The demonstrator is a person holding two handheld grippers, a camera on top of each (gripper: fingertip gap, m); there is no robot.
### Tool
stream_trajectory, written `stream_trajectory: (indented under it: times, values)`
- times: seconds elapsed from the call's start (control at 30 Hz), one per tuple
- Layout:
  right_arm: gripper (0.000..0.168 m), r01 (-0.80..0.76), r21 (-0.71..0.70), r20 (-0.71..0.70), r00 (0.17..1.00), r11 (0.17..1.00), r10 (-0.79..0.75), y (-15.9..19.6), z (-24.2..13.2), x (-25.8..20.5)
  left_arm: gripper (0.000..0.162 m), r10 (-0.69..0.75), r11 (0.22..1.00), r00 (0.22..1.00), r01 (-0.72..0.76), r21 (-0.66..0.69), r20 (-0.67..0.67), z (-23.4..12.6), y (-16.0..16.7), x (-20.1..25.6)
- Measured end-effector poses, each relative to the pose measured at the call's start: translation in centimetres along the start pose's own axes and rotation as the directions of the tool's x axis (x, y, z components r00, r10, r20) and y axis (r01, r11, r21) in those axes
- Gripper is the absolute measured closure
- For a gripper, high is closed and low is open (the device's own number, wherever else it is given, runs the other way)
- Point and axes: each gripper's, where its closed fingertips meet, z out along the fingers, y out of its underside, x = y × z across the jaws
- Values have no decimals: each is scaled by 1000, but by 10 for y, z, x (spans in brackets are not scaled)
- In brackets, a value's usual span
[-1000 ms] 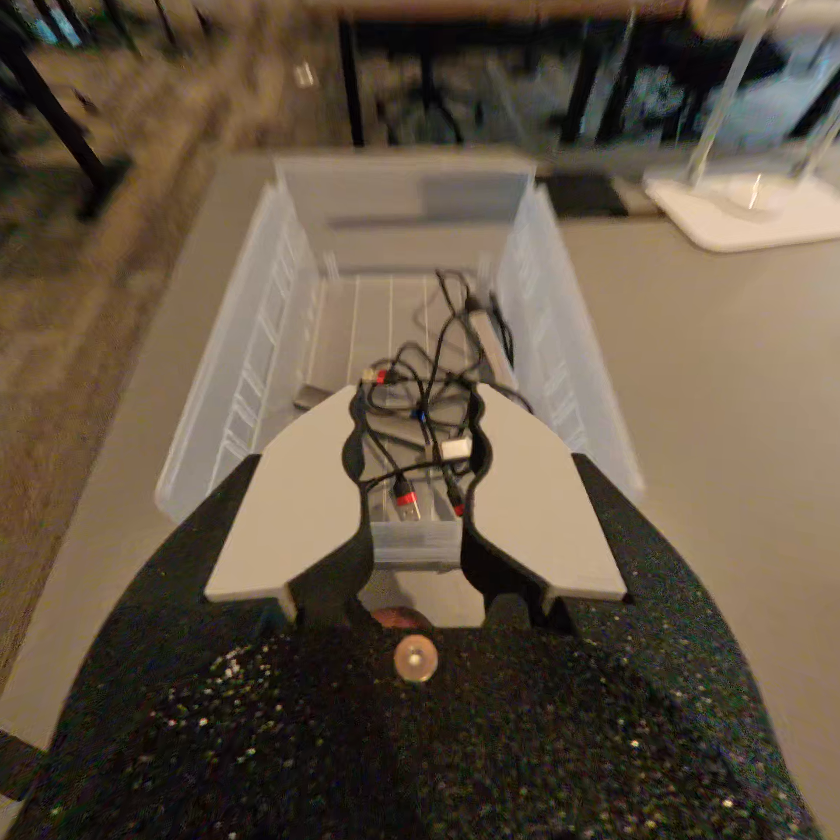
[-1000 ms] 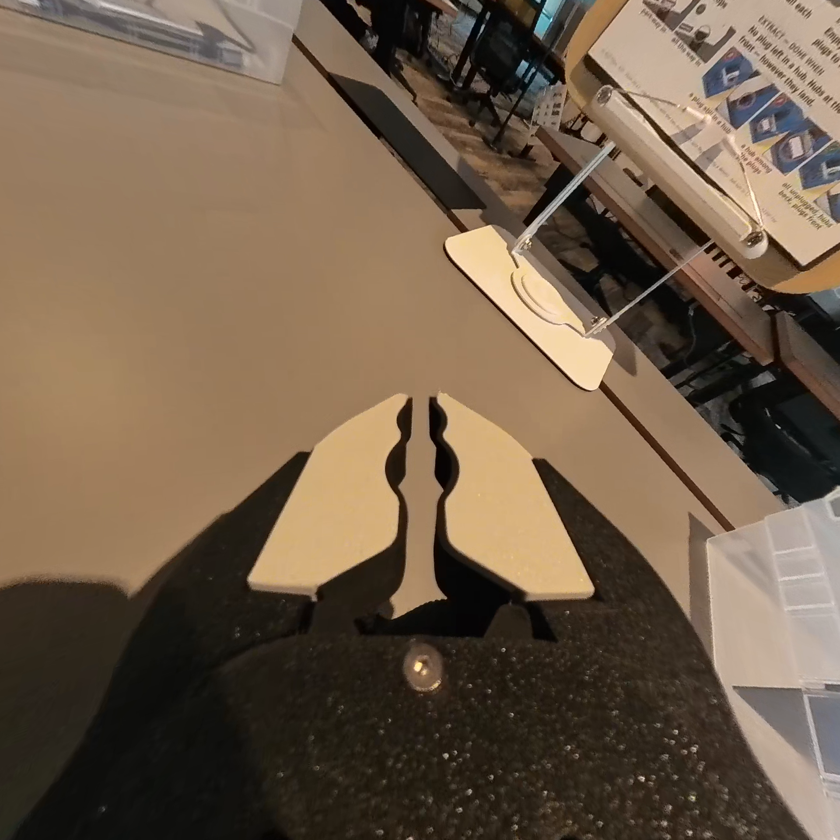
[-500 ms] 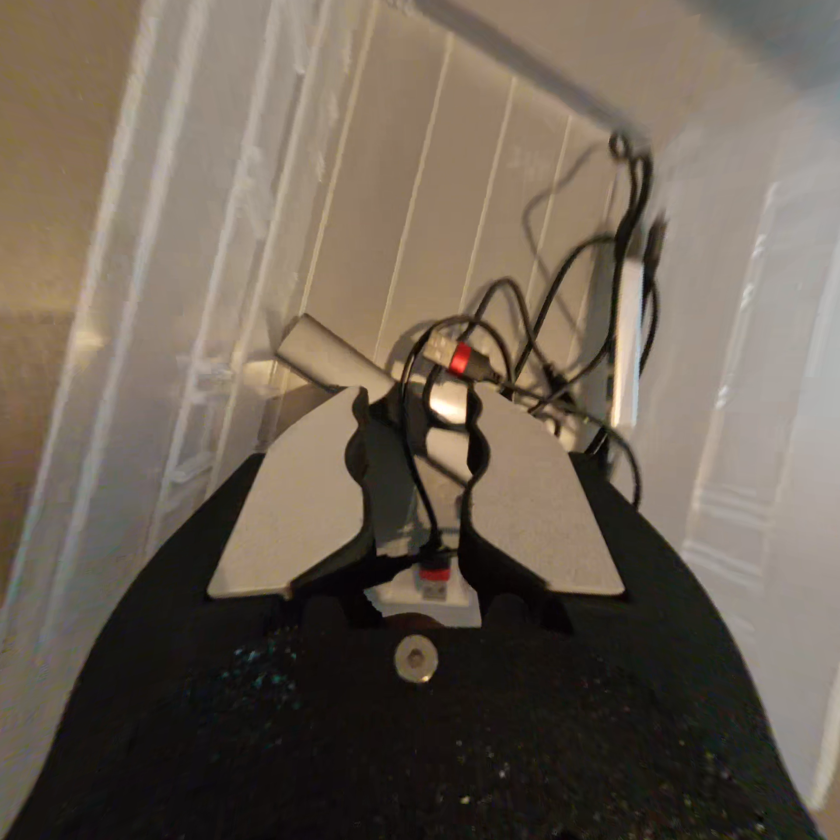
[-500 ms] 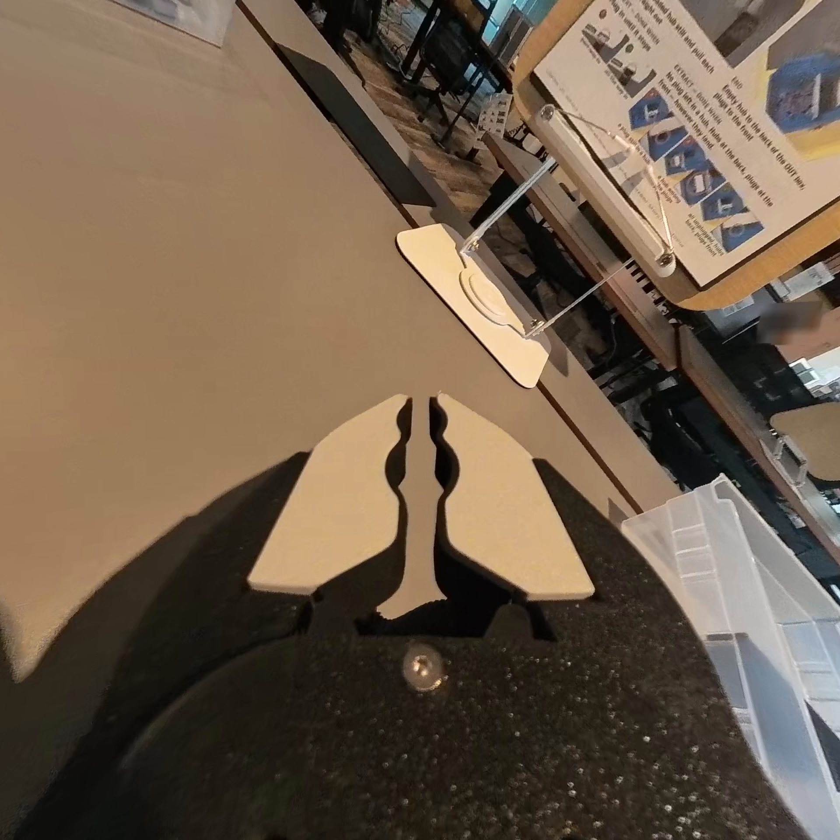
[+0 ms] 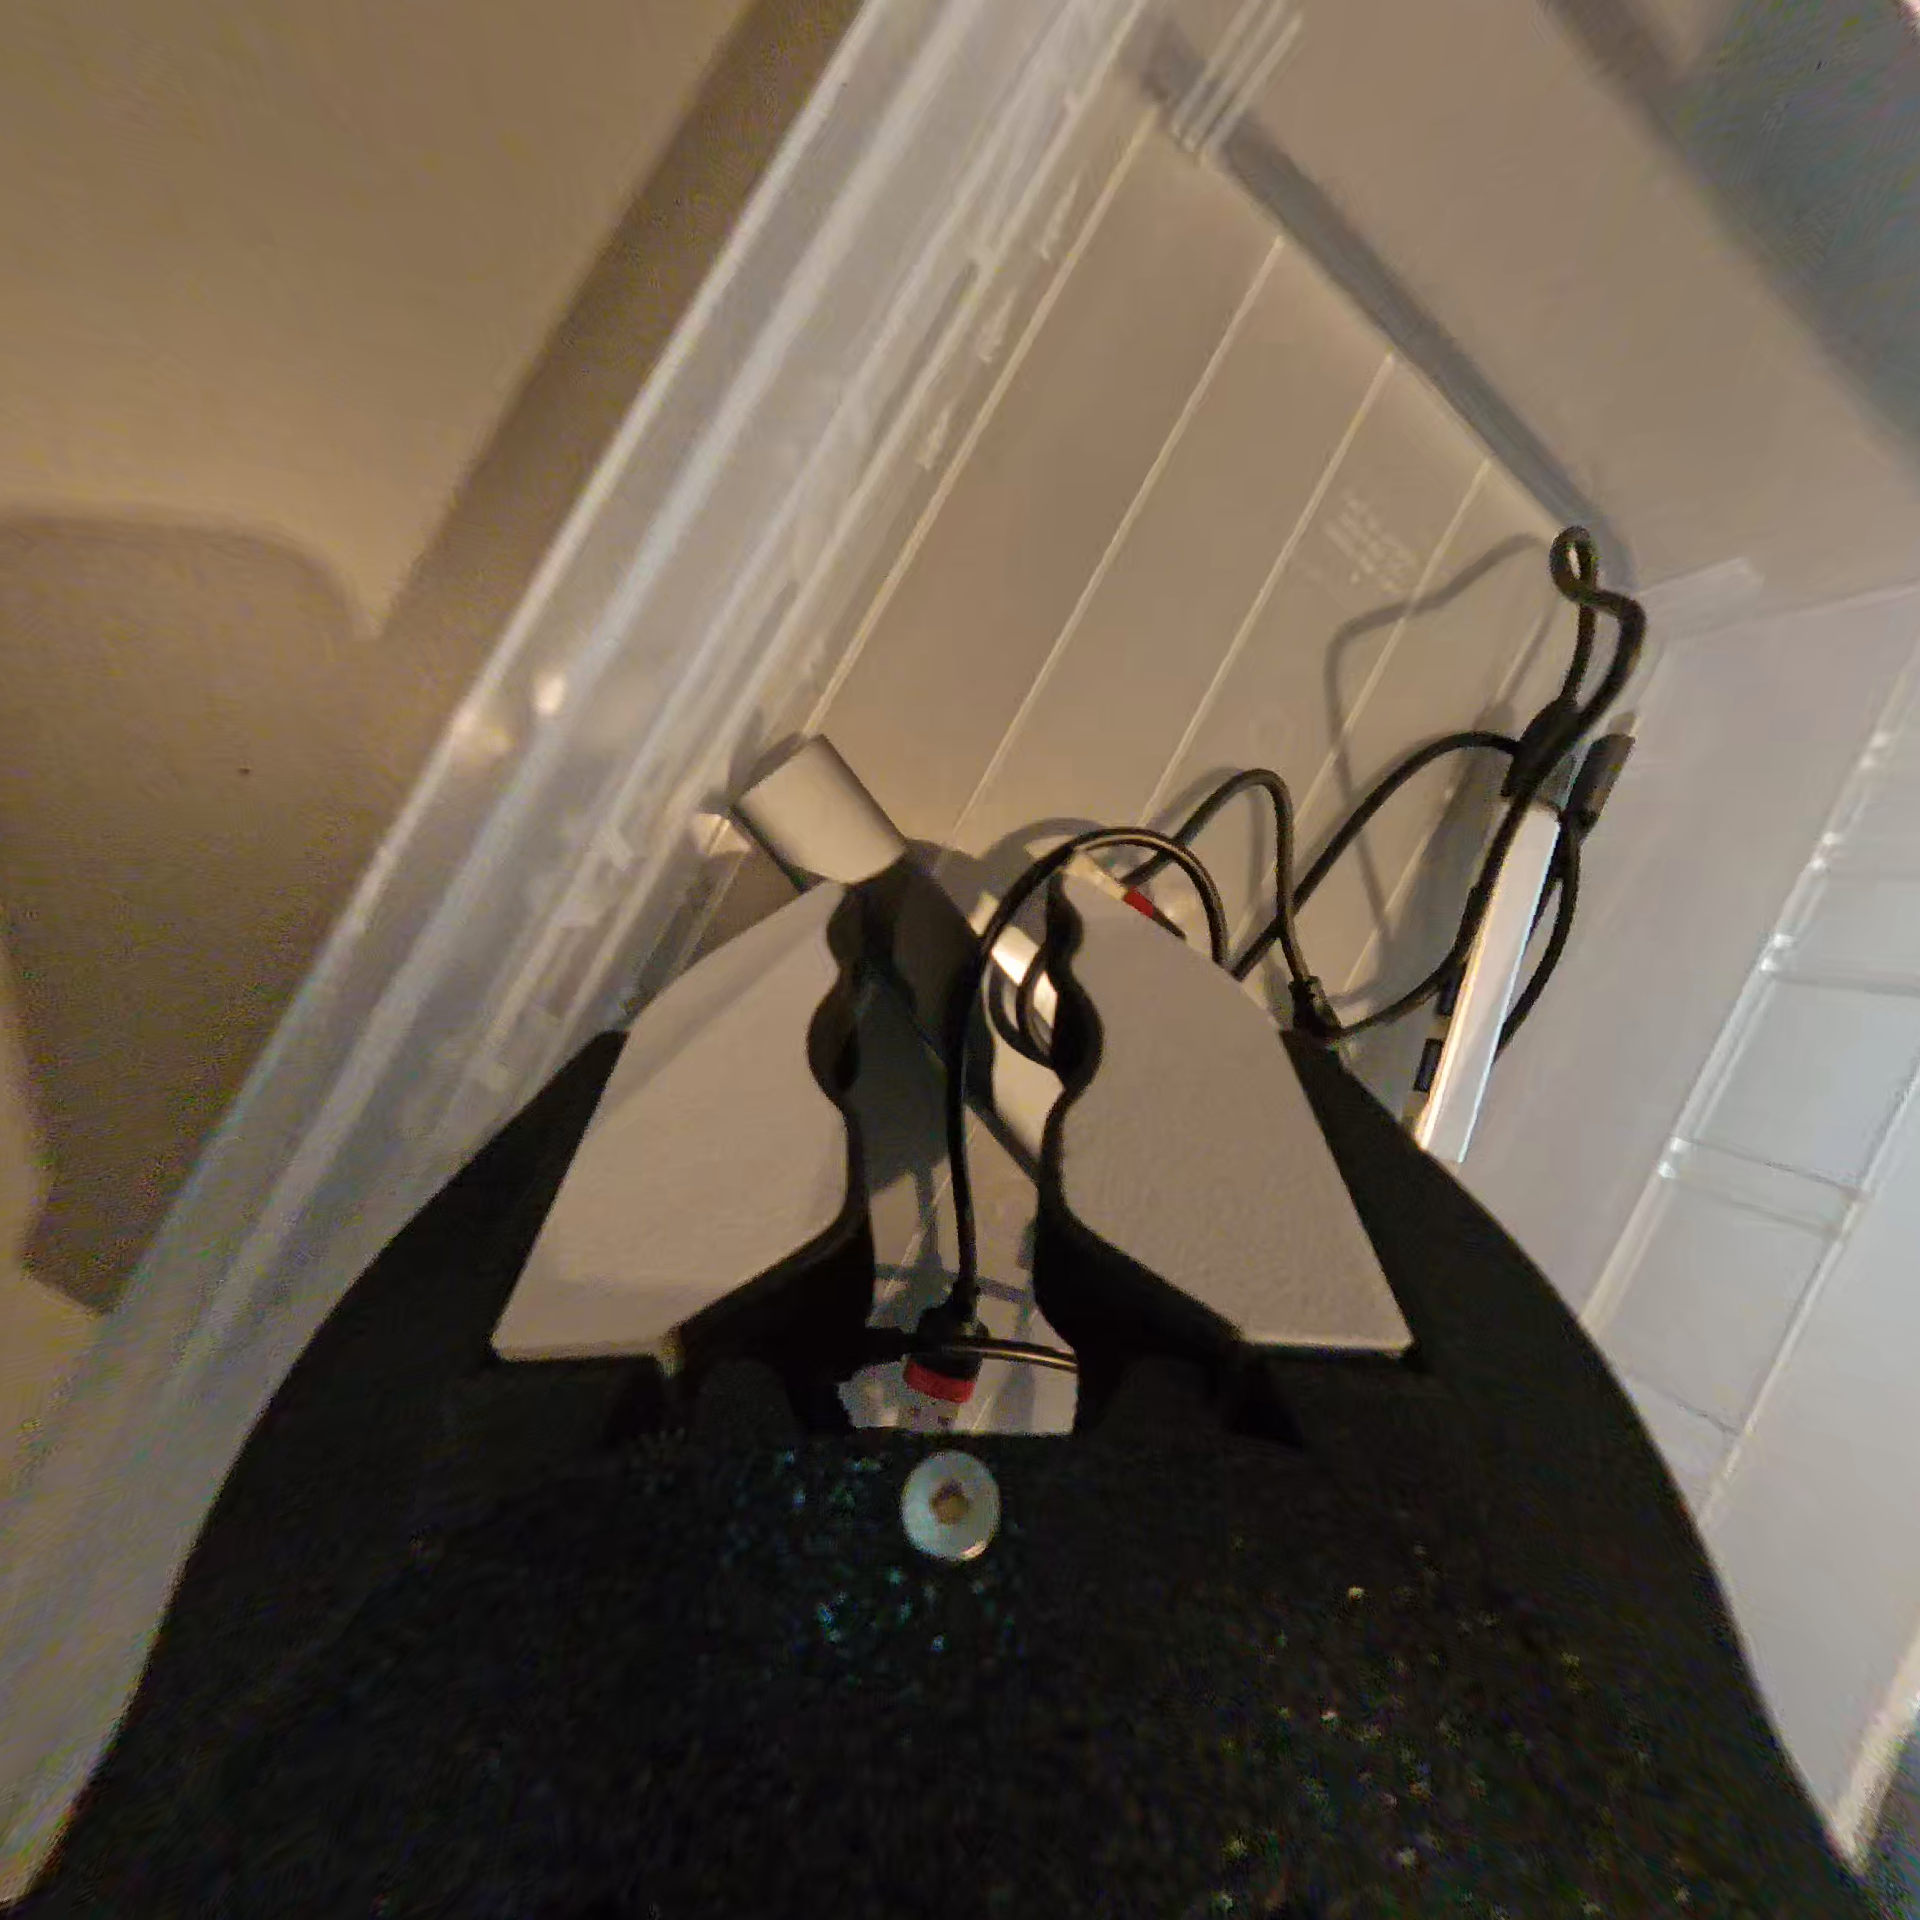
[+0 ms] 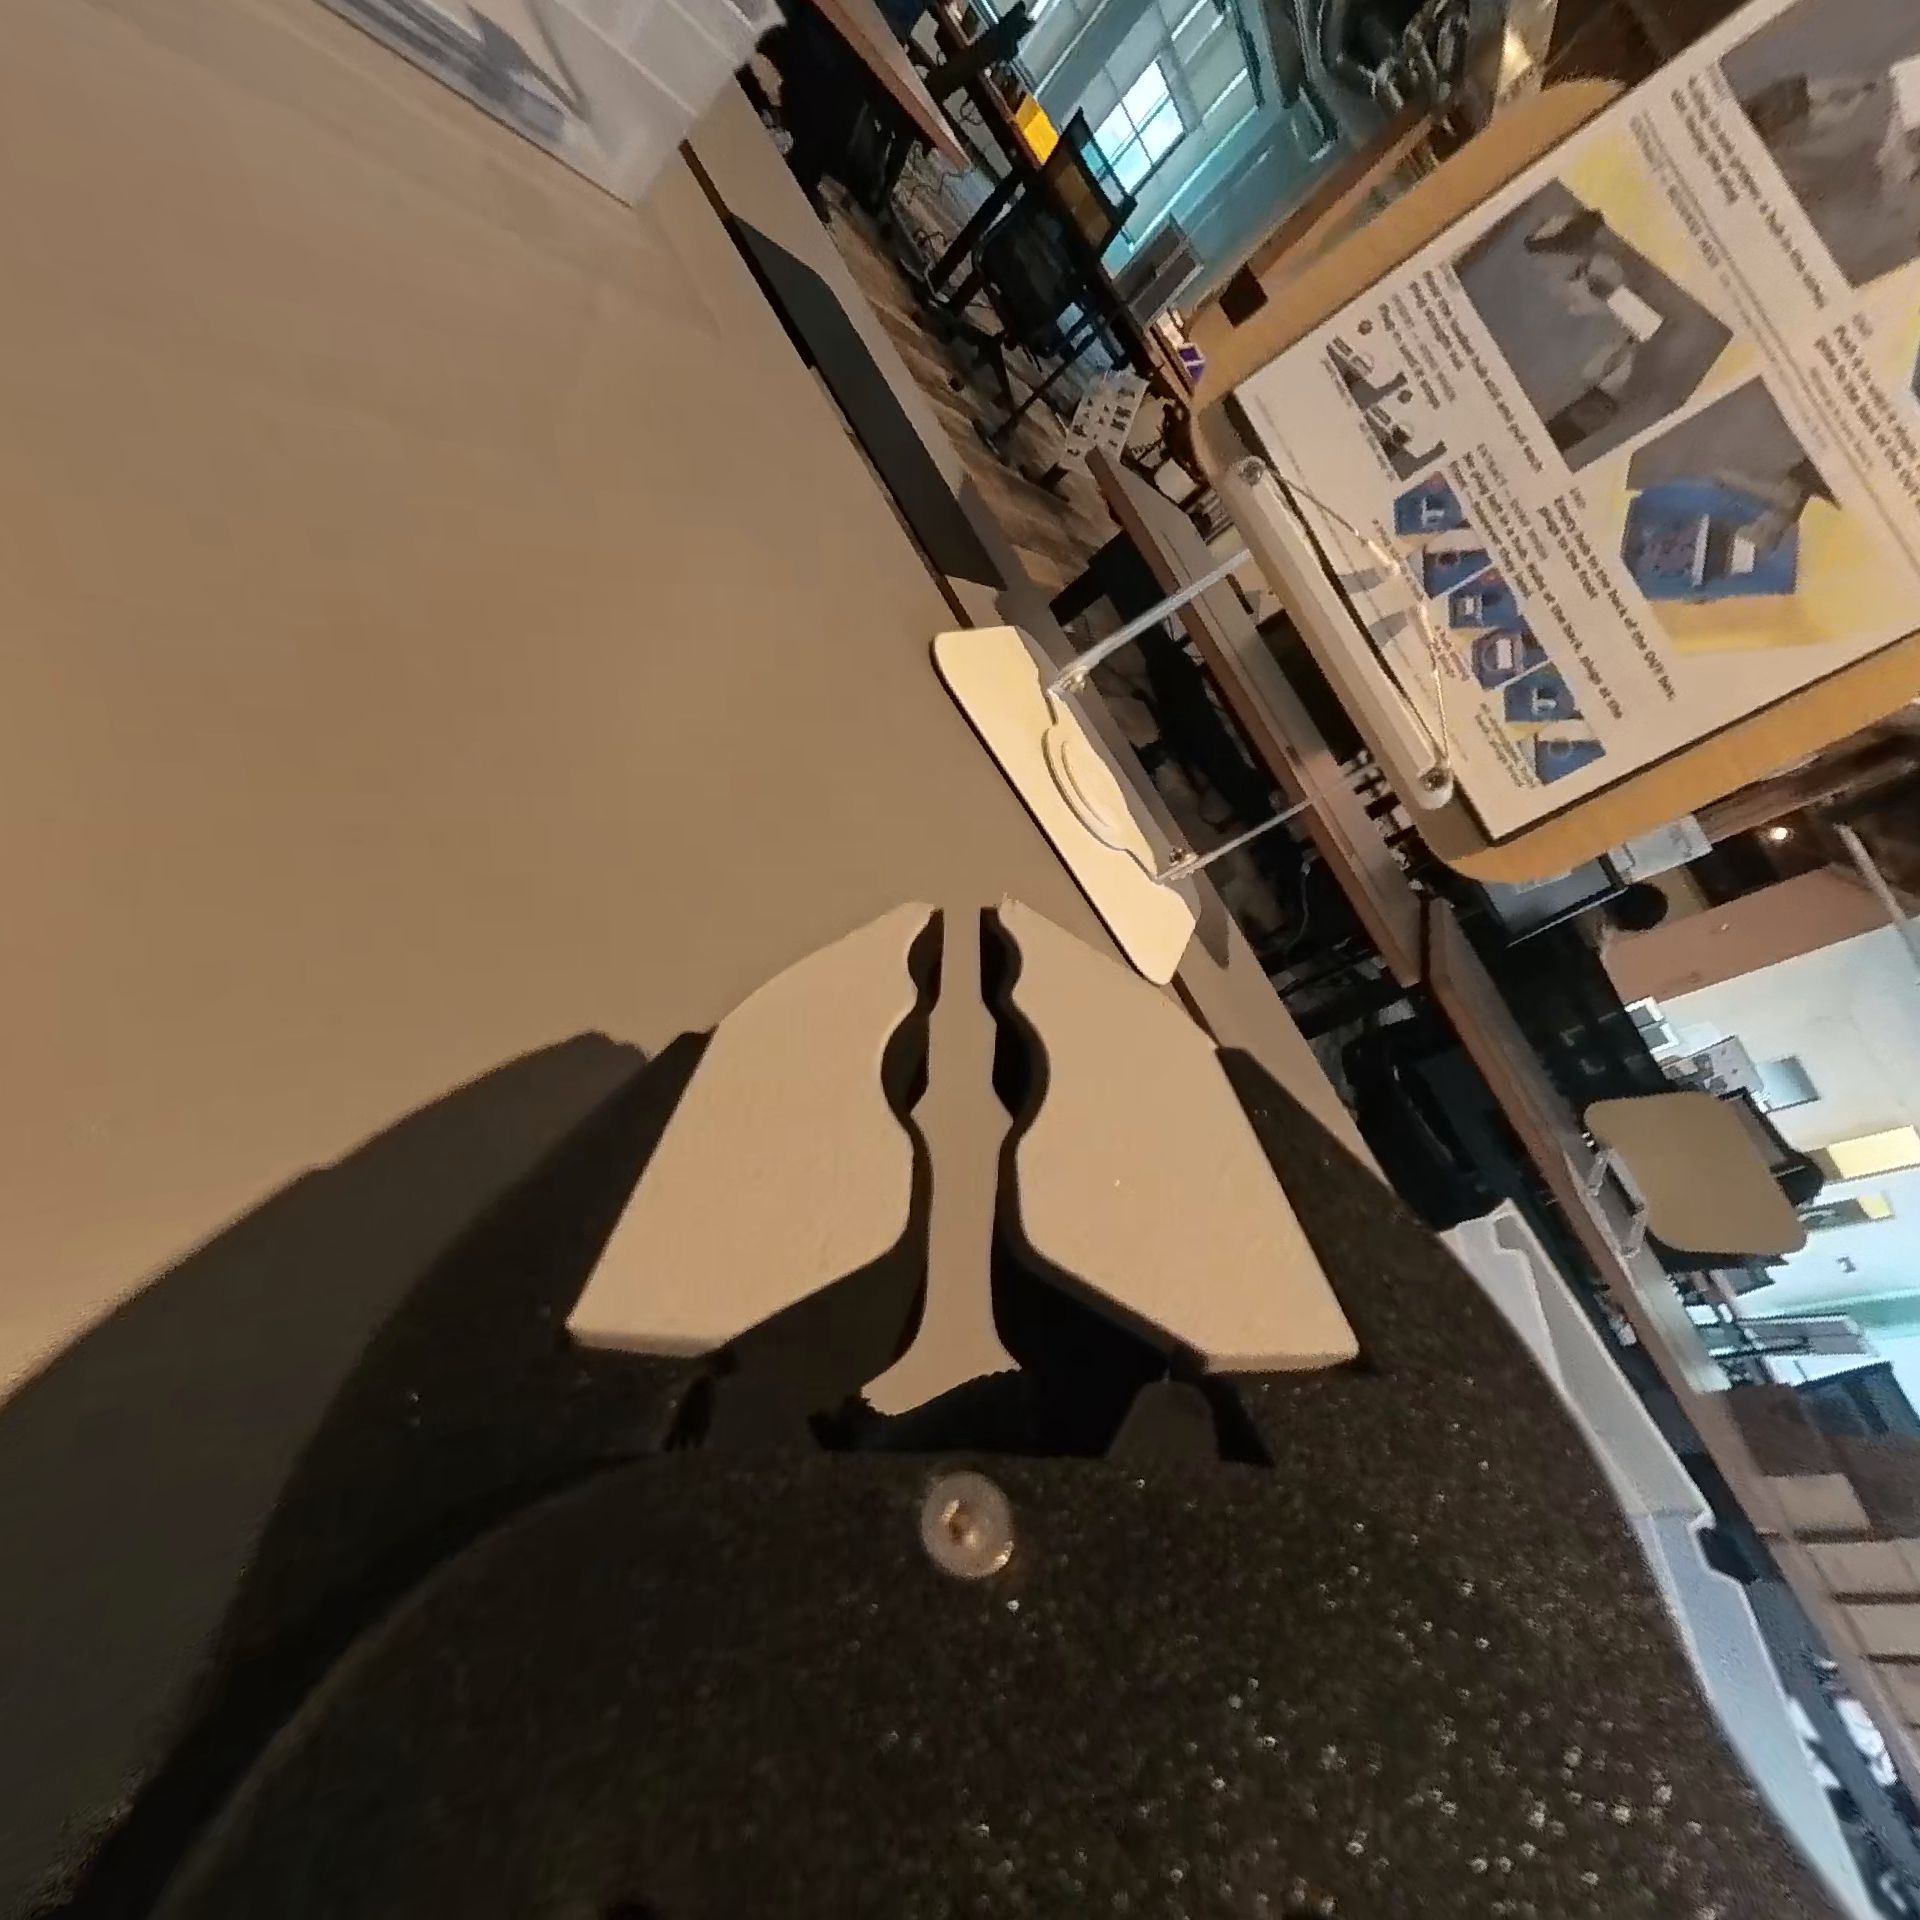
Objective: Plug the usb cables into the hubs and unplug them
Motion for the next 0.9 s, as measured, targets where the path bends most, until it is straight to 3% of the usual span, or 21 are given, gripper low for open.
stream_trajectory:
  times: [0.17,0.23,0.33,0.5,0.63,0.9]
  values:
    - [162,67,8,9,998,998,-67,-2,-2,-8,152,41,999,996,-40,-17,82,3,-4,-13]
    - [162,67,7,17,998,998,-67,-2,-2,-9,146,88,996,992,-86,-35,86,4,-4,-10]
    - [162,52,9,22,998,999,-52,-1,-2,-8,114,133,990,991,-131,-45,32,4,-8,4]
    - [162,53,-8,32,998,999,-53,4,1,-11,118,272,960,961,-275,-57,-54,-8,-5,35]
    - [162,62,-17,41,997,998,-61,6,4,-15,127,353,922,928,-366,-123,-114,-16,15,55]
    - [162,119,-28,43,992,993,-117,5,6,-26,127,366,896,922,-386,-219,-131,3,41,57]
